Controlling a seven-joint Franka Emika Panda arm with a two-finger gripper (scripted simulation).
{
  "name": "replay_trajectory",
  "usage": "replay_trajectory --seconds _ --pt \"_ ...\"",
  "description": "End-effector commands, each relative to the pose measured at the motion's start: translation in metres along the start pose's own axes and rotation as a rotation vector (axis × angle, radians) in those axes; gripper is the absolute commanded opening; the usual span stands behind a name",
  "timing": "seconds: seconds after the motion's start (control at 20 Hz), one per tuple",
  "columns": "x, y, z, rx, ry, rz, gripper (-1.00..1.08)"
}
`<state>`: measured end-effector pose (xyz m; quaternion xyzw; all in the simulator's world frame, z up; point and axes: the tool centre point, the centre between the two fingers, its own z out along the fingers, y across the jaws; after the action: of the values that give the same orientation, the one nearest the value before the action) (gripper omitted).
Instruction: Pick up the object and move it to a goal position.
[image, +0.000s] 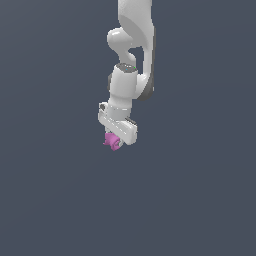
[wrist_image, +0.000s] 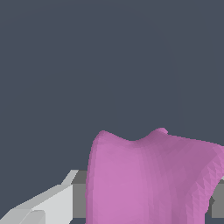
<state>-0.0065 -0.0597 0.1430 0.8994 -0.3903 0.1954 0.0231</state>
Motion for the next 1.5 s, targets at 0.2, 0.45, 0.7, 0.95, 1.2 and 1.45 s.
replay_trajectory --seconds 0.2,0.45,0.7,0.95,1.2,1.45 --pt "0.012 -0.022 -0.021 0.016 0.088 0.043 -1.0" --pt "0.02 -0.038 -0.037 0.028 0.152 0.074 -1.0" --pt "0.028 -0.053 -0.054 0.039 0.216 0.104 -1.0" --pt "0.035 -0.068 -0.073 0.051 0.284 0.136 -1.0" --pt "0.043 -0.085 -0.095 0.065 0.361 0.172 -1.0" --pt "0.05 -0.106 -0.122 0.082 0.454 0.216 -1.0"
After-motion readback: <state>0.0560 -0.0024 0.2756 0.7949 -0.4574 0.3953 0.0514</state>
